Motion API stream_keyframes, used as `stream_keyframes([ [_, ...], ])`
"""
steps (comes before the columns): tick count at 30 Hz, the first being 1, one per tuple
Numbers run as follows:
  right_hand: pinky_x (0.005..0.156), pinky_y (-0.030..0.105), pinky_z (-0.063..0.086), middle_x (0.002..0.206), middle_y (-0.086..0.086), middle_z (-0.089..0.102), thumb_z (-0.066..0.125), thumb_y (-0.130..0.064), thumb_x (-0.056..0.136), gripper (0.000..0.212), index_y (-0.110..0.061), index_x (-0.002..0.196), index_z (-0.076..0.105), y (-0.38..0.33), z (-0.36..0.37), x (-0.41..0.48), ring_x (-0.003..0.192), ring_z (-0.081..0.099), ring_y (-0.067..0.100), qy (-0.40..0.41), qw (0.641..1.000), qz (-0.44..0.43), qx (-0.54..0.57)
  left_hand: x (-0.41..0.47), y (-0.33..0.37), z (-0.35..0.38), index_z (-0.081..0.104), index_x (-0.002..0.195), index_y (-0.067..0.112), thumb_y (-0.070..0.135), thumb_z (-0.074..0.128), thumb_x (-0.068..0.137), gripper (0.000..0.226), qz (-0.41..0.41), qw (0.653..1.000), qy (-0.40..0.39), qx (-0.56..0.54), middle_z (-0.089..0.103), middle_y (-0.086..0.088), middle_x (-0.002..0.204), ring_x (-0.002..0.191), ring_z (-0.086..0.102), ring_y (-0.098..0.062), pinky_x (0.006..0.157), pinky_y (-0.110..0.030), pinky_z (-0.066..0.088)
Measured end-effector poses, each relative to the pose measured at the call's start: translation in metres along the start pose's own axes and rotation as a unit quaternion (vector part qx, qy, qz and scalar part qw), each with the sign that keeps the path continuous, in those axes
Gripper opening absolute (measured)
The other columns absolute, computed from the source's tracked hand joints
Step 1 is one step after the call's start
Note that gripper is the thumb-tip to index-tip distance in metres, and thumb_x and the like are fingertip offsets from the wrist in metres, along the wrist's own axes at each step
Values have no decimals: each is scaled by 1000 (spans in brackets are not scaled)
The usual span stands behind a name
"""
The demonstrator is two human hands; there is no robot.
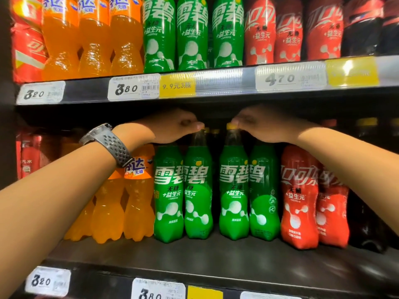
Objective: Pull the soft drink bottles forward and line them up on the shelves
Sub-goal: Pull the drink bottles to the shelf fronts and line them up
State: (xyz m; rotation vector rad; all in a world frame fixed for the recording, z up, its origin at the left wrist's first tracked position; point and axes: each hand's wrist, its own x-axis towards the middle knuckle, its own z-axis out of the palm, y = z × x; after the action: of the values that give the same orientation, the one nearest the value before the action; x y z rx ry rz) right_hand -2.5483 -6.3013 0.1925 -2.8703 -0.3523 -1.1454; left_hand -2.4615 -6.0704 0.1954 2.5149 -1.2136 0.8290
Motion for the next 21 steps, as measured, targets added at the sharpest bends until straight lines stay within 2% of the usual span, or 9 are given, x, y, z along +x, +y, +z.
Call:
stream_keyframes([
  [2, 87, 34, 45, 109, 10, 65, 40, -40, 98, 39, -11, 111, 63, 5, -3, -4, 100, 59, 27, 10, 1000, 7, -17, -2, 2, 5, 58, 125, 23, 47, 40, 98, 40, 21, 999, 27, 32, 61, -5, 123, 110, 56, -23, 90, -30, 41],
  [4, 79, 30, 43, 104, 6, 65, 43, -41, 97, 34, -17, 108, 63, 11, -9, -10, 96, 59, 25, 13, 998, 24, -56, 1, 3, 6, 52, 133, 27, 45, 39, 99, 40, 44, 997, 41, 46, 57, -3, 133, 116, 53, -23, 88, -25, 36],
  [7, 74, 31, 44, 92, 2, 63, 48, -47, 93, 31, -21, 94, 64, 19, -15, -19, 84, 56, 22, -5, 990, 61, -130, 5, 7, 8, 48, 137, 29, 45, 39, 99, 43, 61, 996, 49, 42, 54, -3, 137, 120, 52, -24, 88, -23, 33],
  [9, 72, 30, 42, 90, 1, 63, 51, -50, 91, 30, -24, 89, 64, 21, -18, -24, 82, 56, 20, -2, 989, 77, -129, 8, 13, 11, 48, 137, 28, 44, 39, 99, 42, 72, 995, 52, 41, 55, -3, 136, 119, 53, -24, 91, -25, 37],
  [14, 79, 27, 43, 102, 1, 68, 56, -33, 93, 22, -17, 102, 68, 20, -30, -28, 96, 61, 19, -55, 995, 57, -55, 16, 28, 17, 49, 135, 30, 41, 41, 99, 38, 84, 995, 41, 26, 60, -2, 129, 113, 57, -23, 97, -33, 44],
  [16, 90, 29, 45, 107, 1, 68, 56, -27, 94, 25, -14, 112, 66, 18, -32, -27, 101, 61, 18, -75, 996, 57, -4, 18, 27, 18, 48, 136, 29, 39, 42, 99, 39, 85, 996, 32, 7, 62, 1, 127, 113, 58, -21, 98, -38, 45],
  [19, 98, 27, 42, 116, 2, 66, 56, -24, 94, 31, -14, 124, 60, 19, -35, -28, 107, 60, 16, -95, 991, 68, 65, 23, 31, 22, 46, 138, 28, 38, 42, 99, 41, 83, 996, 26, -22, 61, 2, 128, 114, 57, -19, 100, -40, 44],
  [21, 100, 25, 40, 120, 1, 65, 54, -26, 95, 32, -16, 126, 59, 22, -36, -29, 109, 59, 14, -99, 992, 55, 51, 31, 40, 26, 45, 139, 27, 39, 43, 99, 42, 80, 996, 19, -39, 60, 0, 130, 116, 56, -19, 103, -40, 43],
])
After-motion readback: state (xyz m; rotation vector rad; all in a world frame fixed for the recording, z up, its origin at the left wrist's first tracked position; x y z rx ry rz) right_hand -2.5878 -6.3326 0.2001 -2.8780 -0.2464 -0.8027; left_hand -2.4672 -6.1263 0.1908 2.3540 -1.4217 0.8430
